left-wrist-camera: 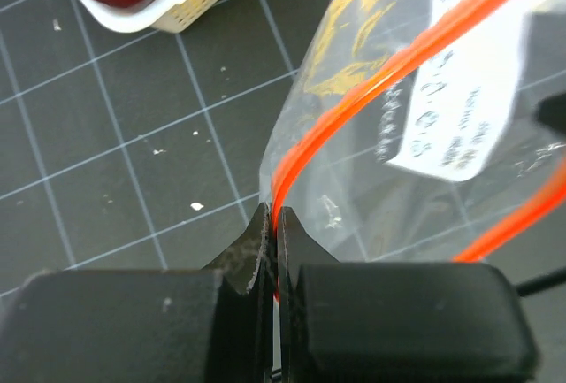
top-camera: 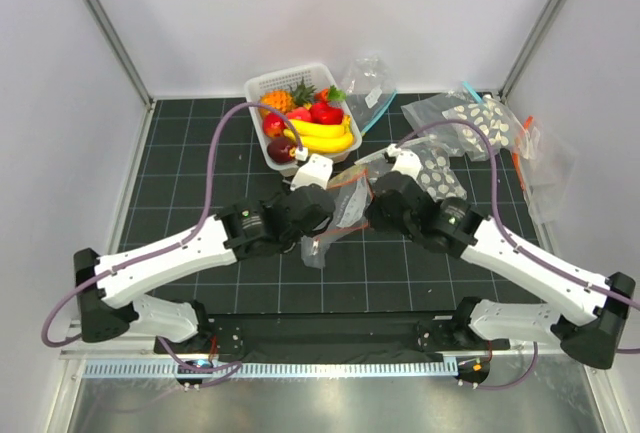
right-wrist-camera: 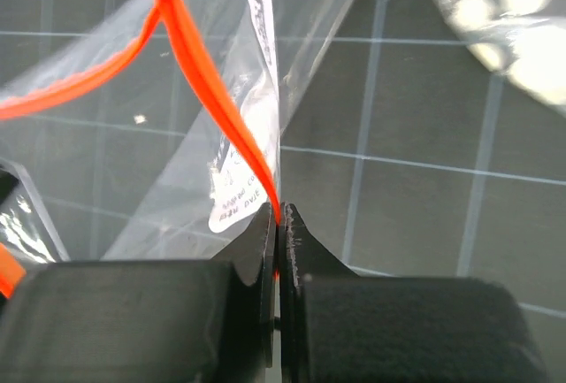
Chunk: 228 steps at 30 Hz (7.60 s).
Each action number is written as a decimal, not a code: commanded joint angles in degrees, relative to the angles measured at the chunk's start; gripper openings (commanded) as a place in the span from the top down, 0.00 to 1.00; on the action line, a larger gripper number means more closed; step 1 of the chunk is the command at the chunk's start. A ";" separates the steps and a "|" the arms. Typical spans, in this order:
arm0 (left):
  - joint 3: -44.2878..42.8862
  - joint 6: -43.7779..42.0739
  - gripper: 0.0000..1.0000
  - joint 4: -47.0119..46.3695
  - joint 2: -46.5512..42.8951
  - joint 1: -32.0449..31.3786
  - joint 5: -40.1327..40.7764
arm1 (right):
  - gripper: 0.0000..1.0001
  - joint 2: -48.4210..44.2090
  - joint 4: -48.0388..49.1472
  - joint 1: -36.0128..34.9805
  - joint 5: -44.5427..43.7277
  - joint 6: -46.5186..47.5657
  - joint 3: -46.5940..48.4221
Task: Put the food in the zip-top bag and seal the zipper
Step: Open the zipper of the food storage bag at the center of the board, then pick up the fake fruit from the bin.
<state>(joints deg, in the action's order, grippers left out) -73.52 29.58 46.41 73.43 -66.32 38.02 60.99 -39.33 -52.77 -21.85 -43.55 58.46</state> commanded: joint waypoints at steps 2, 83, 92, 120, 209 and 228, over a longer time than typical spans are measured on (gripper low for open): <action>-4.53 0.12 1.00 3.33 4.43 -0.21 4.43 | 0.99 6.40 -16.46 -0.22 -9.25 2.59 13.49; 10.14 9.87 1.00 -29.53 -1.53 7.26 -20.53 | 0.56 5.72 4.96 -0.58 -1.09 5.06 3.25; 9.45 8.74 1.00 -24.21 -1.28 7.61 -14.49 | 0.99 8.52 -5.55 -0.58 -8.64 6.19 8.68; 8.31 3.99 0.99 -23.91 6.81 12.01 -20.61 | 0.92 7.30 -28.44 -0.49 -21.40 11.46 22.06; 4.79 -0.92 0.14 -22.34 4.63 20.79 -38.46 | 0.95 19.25 -18.68 8.12 -19.47 15.77 12.74; -13.40 -10.51 0.00 -8.01 15.59 33.80 -14.29 | 0.95 15.30 -18.15 10.15 -15.60 18.76 13.79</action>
<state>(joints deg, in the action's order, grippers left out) -83.92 21.91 35.73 84.47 -34.00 19.81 78.54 -58.26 -42.87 -37.87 -25.80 70.17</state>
